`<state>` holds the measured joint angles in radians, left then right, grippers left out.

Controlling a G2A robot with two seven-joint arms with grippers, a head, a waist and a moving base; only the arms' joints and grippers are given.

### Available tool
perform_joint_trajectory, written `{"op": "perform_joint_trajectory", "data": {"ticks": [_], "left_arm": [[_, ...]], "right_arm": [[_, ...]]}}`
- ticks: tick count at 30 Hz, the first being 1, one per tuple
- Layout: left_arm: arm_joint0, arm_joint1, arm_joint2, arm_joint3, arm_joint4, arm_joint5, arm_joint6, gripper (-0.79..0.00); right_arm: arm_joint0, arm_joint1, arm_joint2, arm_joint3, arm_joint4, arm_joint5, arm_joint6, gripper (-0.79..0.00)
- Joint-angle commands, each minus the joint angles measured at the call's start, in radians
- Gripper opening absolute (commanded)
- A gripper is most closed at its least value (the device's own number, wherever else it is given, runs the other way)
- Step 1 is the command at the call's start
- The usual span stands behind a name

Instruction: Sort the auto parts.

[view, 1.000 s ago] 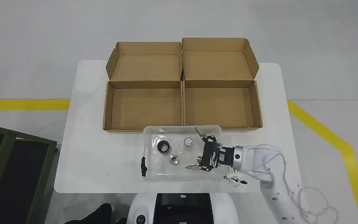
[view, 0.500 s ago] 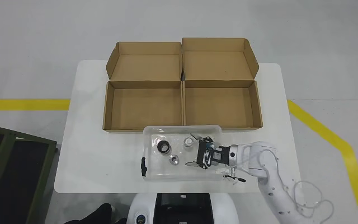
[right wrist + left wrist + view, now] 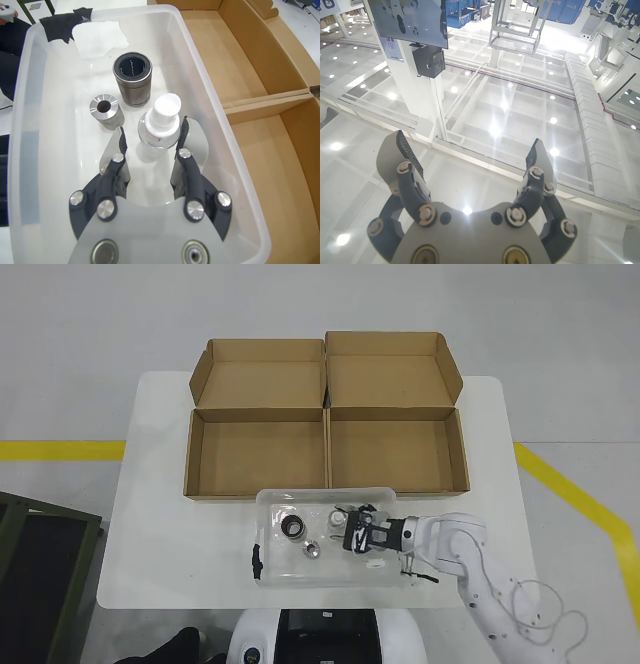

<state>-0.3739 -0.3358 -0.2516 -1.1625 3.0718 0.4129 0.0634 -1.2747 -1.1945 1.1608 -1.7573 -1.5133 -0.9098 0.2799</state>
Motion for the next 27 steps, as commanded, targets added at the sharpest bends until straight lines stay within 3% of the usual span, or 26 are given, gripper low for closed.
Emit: {"op": "perform_joint_trajectory", "data": {"ticks": [1,7,10,11,27], "left_arm": [[0.000,0.000,0.000,0.000,0.000,0.000,0.000,0.000],[0.000,0.000,0.000,0.000,0.000,0.000,0.000,0.000],[0.000,0.000,0.000,0.000,0.000,0.000,0.000,0.000],[0.000,0.000,0.000,0.000,0.000,0.000,0.000,0.000],[0.000,0.000,0.000,0.000,0.000,0.000,0.000,0.000]], "right_arm": [[0.004,0.001,-0.006,0.006,-0.007,0.008,-0.001,-0.409],[0.006,0.003,-0.018,0.018,-0.021,0.039,-0.030,-0.517],[0.006,0.005,-0.020,0.013,-0.013,0.042,-0.043,-0.770],[0.006,0.006,-0.018,0.010,-0.009,0.042,-0.043,-0.785],[-0.030,0.026,0.034,-0.100,0.111,0.023,-0.033,-0.785]]}}
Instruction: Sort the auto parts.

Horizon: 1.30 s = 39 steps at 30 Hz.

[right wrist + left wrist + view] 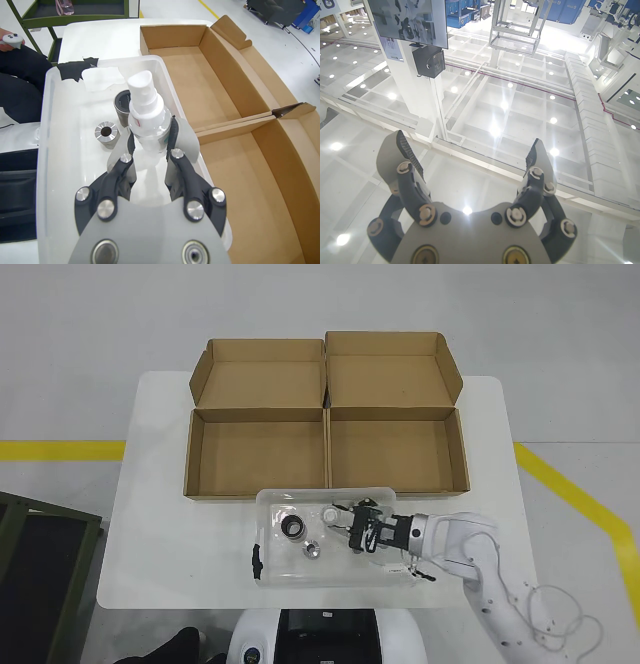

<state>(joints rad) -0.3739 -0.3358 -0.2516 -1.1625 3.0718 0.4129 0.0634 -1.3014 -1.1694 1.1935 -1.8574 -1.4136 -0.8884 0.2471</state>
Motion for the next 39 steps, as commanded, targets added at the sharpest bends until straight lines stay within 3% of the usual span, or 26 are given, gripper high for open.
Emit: {"op": "perform_joint_trajectory", "data": {"ticks": [1,13,31,32,33,34,35,36,37,39], "left_arm": [[0.000,0.000,0.000,0.000,0.000,0.000,0.000,0.000],[0.000,0.000,0.000,0.000,0.000,0.000,0.000,0.000],[0.000,0.000,0.000,0.000,0.000,0.000,0.000,0.000],[0.000,0.000,0.000,0.000,0.000,0.000,0.000,0.000],[0.000,0.000,0.000,0.000,0.000,0.000,0.000,0.000],[0.000,0.000,0.000,0.000,0.000,0.000,0.000,0.000],[0.000,0.000,0.000,0.000,0.000,0.000,0.000,0.000],[0.000,0.000,0.000,0.000,0.000,0.000,0.000,0.000],[0.000,0.000,0.000,0.000,0.000,0.000,0.000,0.000],[0.000,0.000,0.000,0.000,0.000,0.000,0.000,0.000]], "right_arm": [[-0.007,0.001,0.003,0.001,0.023,0.006,-0.003,-0.785],[-0.035,0.016,0.023,0.004,0.061,-0.005,0.019,-0.785],[0.017,0.017,-0.064,0.130,0.033,0.032,0.066,-0.785],[0.016,0.018,-0.063,0.132,0.036,0.029,0.071,-0.705],[0.016,0.019,-0.062,0.132,0.039,0.027,0.074,-0.573],[0.016,0.020,-0.060,0.129,0.040,0.023,0.080,-0.502],[0.016,0.021,-0.058,0.125,0.043,0.021,0.085,-0.326],[0.016,0.022,-0.056,0.120,0.046,0.020,0.089,-0.068],[0.016,0.023,-0.055,0.114,0.050,0.019,0.094,0.000],[0.019,0.025,-0.052,0.100,0.058,0.018,0.101,0.000]]}}
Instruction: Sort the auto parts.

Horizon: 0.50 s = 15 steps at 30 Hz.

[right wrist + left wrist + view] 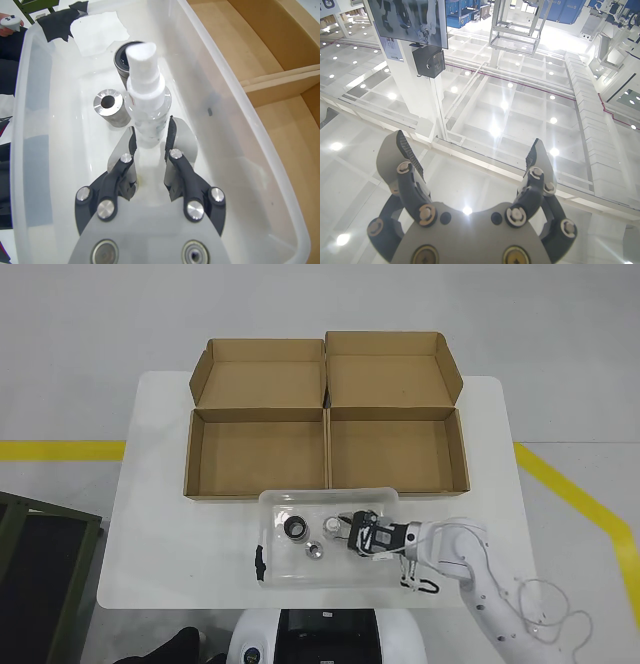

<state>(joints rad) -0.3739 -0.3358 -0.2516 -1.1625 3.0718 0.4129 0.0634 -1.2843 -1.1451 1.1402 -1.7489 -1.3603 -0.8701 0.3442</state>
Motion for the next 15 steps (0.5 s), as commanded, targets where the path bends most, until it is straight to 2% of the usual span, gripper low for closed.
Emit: {"op": "perform_joint_trajectory", "data": {"ticks": [1,15], "left_arm": [[0.000,0.000,0.000,0.000,0.000,0.000,0.000,0.000],[0.000,0.000,0.000,0.000,0.000,0.000,0.000,0.000]], "right_arm": [[0.005,0.002,0.001,-0.015,0.007,-0.002,0.007,0.000],[0.092,-0.013,-0.093,0.045,0.011,0.038,-0.022,0.000]]}}
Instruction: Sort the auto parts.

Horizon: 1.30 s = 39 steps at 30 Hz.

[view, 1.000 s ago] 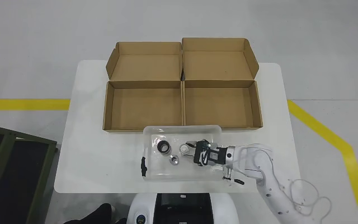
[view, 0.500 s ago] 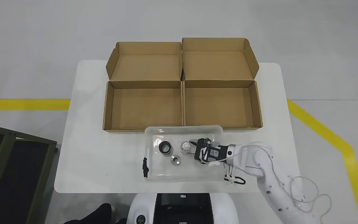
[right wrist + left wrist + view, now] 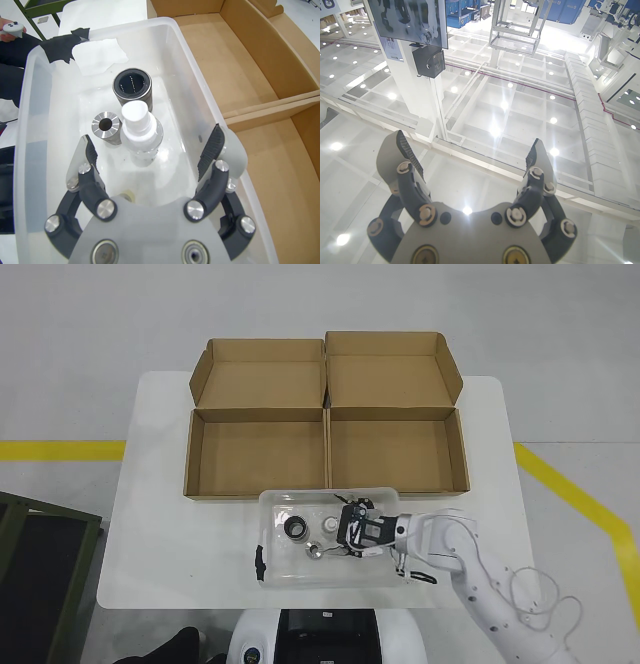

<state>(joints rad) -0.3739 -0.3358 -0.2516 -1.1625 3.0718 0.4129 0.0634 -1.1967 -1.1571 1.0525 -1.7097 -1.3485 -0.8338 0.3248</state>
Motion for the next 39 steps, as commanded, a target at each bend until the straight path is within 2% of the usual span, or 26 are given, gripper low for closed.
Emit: {"op": "perform_joint_trajectory", "data": {"ticks": [1,4,6,9,10,11,19,20,21,35,39], "left_arm": [[0.000,0.000,0.000,0.000,0.000,0.000,0.000,0.000],[0.000,0.000,0.000,0.000,0.000,0.000,0.000,0.000],[0.000,0.000,0.000,0.000,0.000,0.000,0.000,0.000],[0.000,0.000,0.000,0.000,0.000,0.000,0.000,0.000],[0.000,0.000,0.000,0.000,0.000,0.000,0.000,0.000],[0.000,0.000,0.000,0.000,0.000,0.000,0.000,0.000],[0.000,0.000,0.000,0.000,0.000,0.000,0.000,0.000],[0.000,0.000,0.000,0.000,0.000,0.000,0.000,0.000],[0.000,0.000,0.000,0.000,0.000,0.000,0.000,0.000],[0.000,0.000,0.000,0.000,0.000,0.000,0.000,0.000],[0.000,0.000,0.000,0.000,0.000,0.000,0.000,0.000]], "right_arm": [[0.008,-0.001,-0.010,0.010,-0.001,0.003,-0.005,0.000],[0.012,-0.002,-0.017,0.020,-0.003,0.006,-0.012,-0.006],[0.012,0.000,-0.017,0.023,-0.006,0.005,-0.015,-0.058],[0.009,0.001,-0.017,0.024,-0.008,0.007,-0.020,-0.212],[0.008,0.002,-0.017,0.023,-0.008,0.007,-0.022,-0.332],[0.006,0.002,-0.018,0.023,-0.007,0.007,-0.026,-0.409],[0.009,0.003,-0.032,0.027,-0.006,0.010,-0.047,-0.563],[0.010,0.003,-0.032,0.028,-0.006,0.010,-0.050,-0.650],[0.011,0.003,-0.033,0.027,-0.003,0.009,-0.055,-0.785],[0.007,0.017,0.040,-0.062,0.091,0.004,-0.094,-0.785],[0.008,0.017,0.067,-0.093,0.154,0.035,-0.158,-0.785]]}}
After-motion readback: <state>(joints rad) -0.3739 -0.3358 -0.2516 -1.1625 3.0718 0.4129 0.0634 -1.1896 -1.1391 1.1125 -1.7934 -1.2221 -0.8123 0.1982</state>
